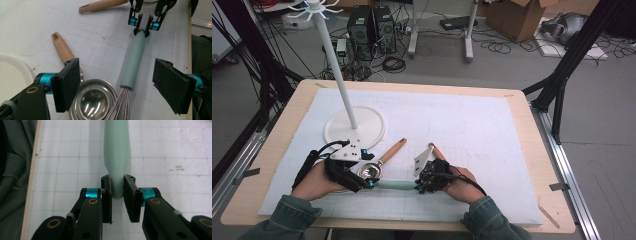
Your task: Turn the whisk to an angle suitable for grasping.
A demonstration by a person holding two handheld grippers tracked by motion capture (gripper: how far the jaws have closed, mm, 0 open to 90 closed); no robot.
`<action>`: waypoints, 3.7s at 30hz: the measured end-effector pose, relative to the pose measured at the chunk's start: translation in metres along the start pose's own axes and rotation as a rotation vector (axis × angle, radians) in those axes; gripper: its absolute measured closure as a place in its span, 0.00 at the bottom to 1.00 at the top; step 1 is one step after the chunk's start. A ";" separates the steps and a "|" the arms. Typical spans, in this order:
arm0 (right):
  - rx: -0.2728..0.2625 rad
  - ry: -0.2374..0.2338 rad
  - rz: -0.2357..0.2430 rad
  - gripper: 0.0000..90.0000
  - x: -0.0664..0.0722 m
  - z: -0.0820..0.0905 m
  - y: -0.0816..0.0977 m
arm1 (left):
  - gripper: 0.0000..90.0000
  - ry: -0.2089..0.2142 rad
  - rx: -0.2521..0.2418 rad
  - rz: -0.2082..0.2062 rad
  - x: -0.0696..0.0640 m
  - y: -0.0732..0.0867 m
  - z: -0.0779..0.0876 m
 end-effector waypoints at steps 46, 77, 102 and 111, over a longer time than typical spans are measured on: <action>0.048 -0.016 0.031 0.87 0.015 0.049 -0.048 | 0.70 0.110 0.156 -0.077 -0.019 0.002 -0.024; -0.319 -0.025 -0.061 0.51 0.006 0.070 -0.055 | 0.77 0.140 0.044 -0.045 -0.009 -0.010 0.004; -0.477 -0.194 -0.015 0.73 0.006 0.065 -0.093 | 0.77 0.151 -0.033 -0.010 -0.004 -0.022 0.021; -0.473 -0.183 -0.008 0.73 0.007 0.066 -0.094 | 0.74 0.168 -0.034 0.016 -0.003 -0.027 0.020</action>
Point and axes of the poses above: each handheld gripper's, and its own axes: z roughly backward along the jaws, y roughly out of its underside, x roughly to its left, the point moved 5 cm from there along -z, roughly forward along the jaws, and after that the axes turned 14 degrees about -y, right-handed, at the moved point
